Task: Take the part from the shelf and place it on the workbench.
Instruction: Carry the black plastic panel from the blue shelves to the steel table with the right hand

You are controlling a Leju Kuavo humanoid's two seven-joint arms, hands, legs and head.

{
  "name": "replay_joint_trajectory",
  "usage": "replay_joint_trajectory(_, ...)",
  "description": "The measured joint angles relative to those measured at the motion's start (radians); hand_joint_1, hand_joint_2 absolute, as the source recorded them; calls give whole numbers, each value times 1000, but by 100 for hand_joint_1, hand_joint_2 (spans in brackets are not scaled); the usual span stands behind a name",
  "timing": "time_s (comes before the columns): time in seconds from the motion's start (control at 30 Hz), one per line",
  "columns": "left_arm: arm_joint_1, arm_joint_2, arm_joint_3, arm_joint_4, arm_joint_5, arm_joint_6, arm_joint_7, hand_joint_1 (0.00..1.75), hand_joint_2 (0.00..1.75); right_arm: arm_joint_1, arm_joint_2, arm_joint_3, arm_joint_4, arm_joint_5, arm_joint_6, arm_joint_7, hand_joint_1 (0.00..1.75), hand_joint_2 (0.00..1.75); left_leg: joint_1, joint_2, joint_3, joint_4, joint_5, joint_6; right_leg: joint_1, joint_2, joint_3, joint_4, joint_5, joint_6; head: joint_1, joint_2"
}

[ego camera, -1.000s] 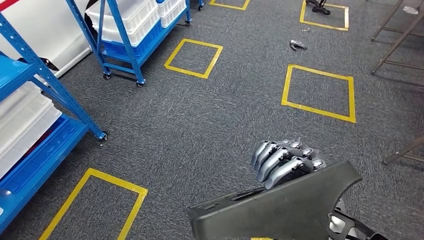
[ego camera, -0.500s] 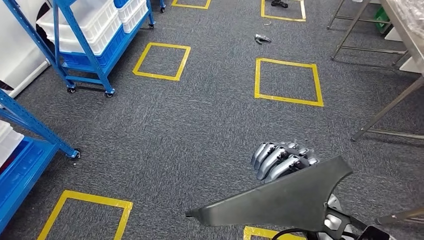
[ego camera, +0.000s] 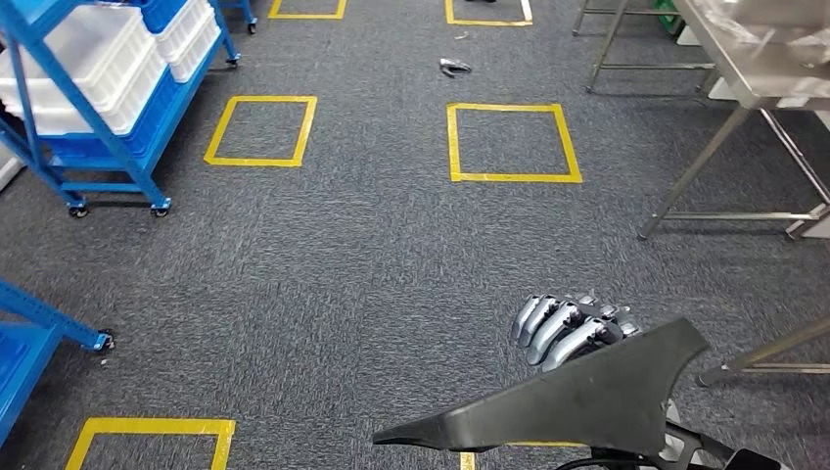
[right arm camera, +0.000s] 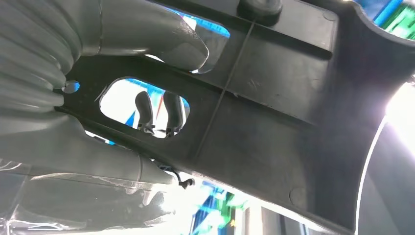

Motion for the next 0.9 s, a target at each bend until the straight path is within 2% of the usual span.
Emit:
replay_joint_trajectory(0.07,-3,6,0,0,-4,-7,-5,0,175,3,0,-8,0,2,3,0,124,175,3,-47,-39,91,-52,-4,-4,18,6,-7,4,-10,0,0)
replay_joint_trajectory(0.13,0,13,0,0,-5,-12,-8,0,175,7,1,-10,1,11,3,0,124,175,3,-69,-105,221,-104,-7,-2,40,6,-5,3,-14,-1,0)
replay_joint_trajectory(0.17,1,15,0,0,-4,-14,-9,0,175,9,1,-10,1,18,2,0,124,175,3,-72,-126,257,-107,-7,-1,52,6,-4,3,-14,-1,0)
replay_joint_trajectory(0.2,1,17,0,0,-3,-16,-11,0,175,10,2,-10,1,24,3,0,124,175,3,-73,-131,257,-91,-8,-1,65,6,-1,2,-14,-1,0)
replay_joint_trajectory(0.23,1,19,0,0,-1,-18,-13,0,175,10,3,-10,1,28,3,0,124,175,4,-77,-117,216,-57,-7,-1,77,7,2,0,-13,-1,0)
replay_joint_trajectory(0.27,0,20,0,0,1,-22,-15,0,175,10,5,-10,2,32,4,0,124,175,5,-90,-90,149,-17,-5,-2,89,6,7,-2,-11,-1,0)
replay_joint_trajectory(0.33,-3,24,0,0,6,-29,-15,0,175,7,8,-10,3,35,4,1,124,175,8,-128,-40,33,26,0,-1,110,1,18,-8,-3,0,0)
replay_joint_trajectory(0.37,-3,26,0,0,8,-31,-14,0,175,6,9,-9,3,35,4,1,124,175,7,-141,-29,6,30,3,-2,120,-4,21,-8,2,0,0)
replay_joint_trajectory(0.4,-4,28,0,0,8,-32,-14,0,175,5,10,-9,4,33,2,1,124,175,6,-143,-25,0,26,8,-3,129,-8,22,-7,8,0,0)
replay_joint_trajectory(0.47,-7,32,0,-1,6,-32,-15,0,175,6,9,-9,4,27,-2,1,124,175,6,-124,-23,-6,31,20,-7,139,-12,22,-6,19,0,0)
replay_joint_trajectory(0.53,-10,37,0,-2,1,-32,-15,0,175,6,9,-9,3,21,-9,1,124,175,8,-102,-18,-18,37,33,-5,101,-31,63,-33,30,5,0)
replay_joint_trajectory(0.6,-7,42,0,-2,-4,-33,-14,0,175,8,9,-8,3,17,-16,0,124,175,8,-79,-17,-23,38,40,-6,48,-87,174,-91,38,10,0)
replay_joint_trajectory(0.63,-5,44,0,-2,-6,-34,-14,0,175,10,9,-8,3,16,-18,0,124,175,7,-67,-17,-23,37,41,-9,36,-118,234,-115,42,10,0)
replay_joint_trajectory(0.67,-4,45,0,-2,-7,-35,-14,0,175,12,10,-8,3,17,-20,0,124,175,7,-55,-17,-22,36,40,-12,30,-139,272,-123,45,10,0)
replay_joint_trajectory(0.7,-3,46,0,-2,-8,-36,-14,0,175,14,9,-7,3,18,-20,0,124,175,6,-43,-16,-22,34,40,-14,25,-143,278,-114,47,10,0)
replay_joint_trajectory(0.73,-4,47,0,-2,-9,-36,-14,0,175,14,9,-6,3,20,-20,0,124,175,7,-32,-14,-22,32,38,-16,19,-128,247,-88,47,10,0)
replay_joint_trajectory(0.77,-5,47,0,-2,-9,-37,-14,0,175,13,9,-3,3,21,-20,0,124,175,7,-22,-11,-22,30,36,-16,6,-96,187,-53,47,10,0)
replay_joint_trajectory(0.83,-5,47,-1,-2,-9,-38,-16,0,175,8,9,6,3,24,-21,0,124,175,3,-2,-4,-21,23,26,-10,-32,-32,61,-8,39,10,0)
replay_joint_trajectory(0.87,-6,47,-1,-2,-8,-39,-17,0,175,4,9,10,2,24,-22,0,124,175,1,7,-1,-21,20,20,-5,-43,-15,27,-2,34,9,0)
replay_joint_trajectory(0.9,-6,46,-1,-2,-8,-39,-18,0,175,1,9,14,2,22,-25,0,124,175,-1,16,2,-21,18,14,-1,-44,-11,14,-3,28,9,0)
